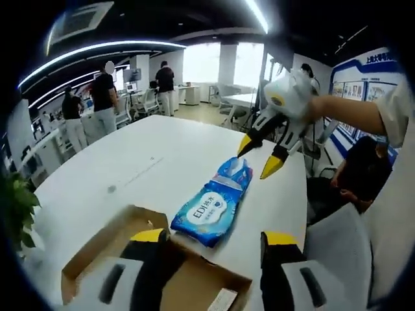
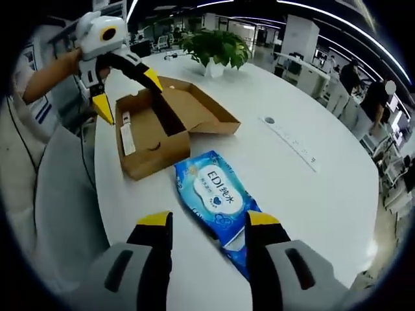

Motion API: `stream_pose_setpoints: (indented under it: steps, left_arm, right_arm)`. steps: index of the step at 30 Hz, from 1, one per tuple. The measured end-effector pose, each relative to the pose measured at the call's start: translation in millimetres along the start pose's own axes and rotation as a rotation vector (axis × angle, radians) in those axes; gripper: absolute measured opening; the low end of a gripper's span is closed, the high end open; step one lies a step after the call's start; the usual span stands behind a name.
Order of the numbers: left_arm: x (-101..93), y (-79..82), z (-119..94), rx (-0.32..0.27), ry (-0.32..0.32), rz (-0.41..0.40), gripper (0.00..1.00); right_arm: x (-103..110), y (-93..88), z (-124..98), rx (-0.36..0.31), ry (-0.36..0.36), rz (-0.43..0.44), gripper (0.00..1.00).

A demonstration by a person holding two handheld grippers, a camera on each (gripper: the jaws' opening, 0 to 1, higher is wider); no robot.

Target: Operate the shoe box by opening the lid, removing the specified soft item, and placing it in the target area until the item is outside and the box remains undamaged.

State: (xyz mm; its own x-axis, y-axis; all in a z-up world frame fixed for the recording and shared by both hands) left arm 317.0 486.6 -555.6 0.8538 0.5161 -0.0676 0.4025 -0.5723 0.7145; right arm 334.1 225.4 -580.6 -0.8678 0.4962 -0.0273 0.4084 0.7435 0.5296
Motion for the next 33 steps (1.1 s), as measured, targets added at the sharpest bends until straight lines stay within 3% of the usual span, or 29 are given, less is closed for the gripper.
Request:
stream_pose_setpoints:
  steps: [9, 21, 33]
  left_arm:
    - [16.1, -34.6, -28.6, 0.016, 0.092, -0.049, 0.64]
    - [41.4, -93.1, -85.3, 0.022, 0.228, -0.204, 0.66]
    - [59.1, -149.4, -116.8, 0.060, 0.358, -0.346, 0.64]
  right_arm:
    - [16.5, 22.1, 19.0, -0.019, 0.062, -0.062, 0.41]
    - [43.4, 49.9, 47.2, -0.002, 0.143, -0.187, 0.44]
    - [65.1, 77.7, 77.3, 0.000, 0.217, -0.259, 0.47]
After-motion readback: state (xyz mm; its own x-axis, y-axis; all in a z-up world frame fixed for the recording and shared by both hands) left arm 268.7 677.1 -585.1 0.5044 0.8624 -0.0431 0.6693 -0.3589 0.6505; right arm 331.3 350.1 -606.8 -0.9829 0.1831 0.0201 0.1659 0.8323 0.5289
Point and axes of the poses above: the point that each gripper's makers call its tool centre point, and the gripper's own axes: z roughly forward along the fingers, x roughly to its left, y roughly out of its top, the point moved 8 cm from there along -z, roughly backward along the fingers, and after that the axes turned 7 degrees about x, right-handed, at the moved point
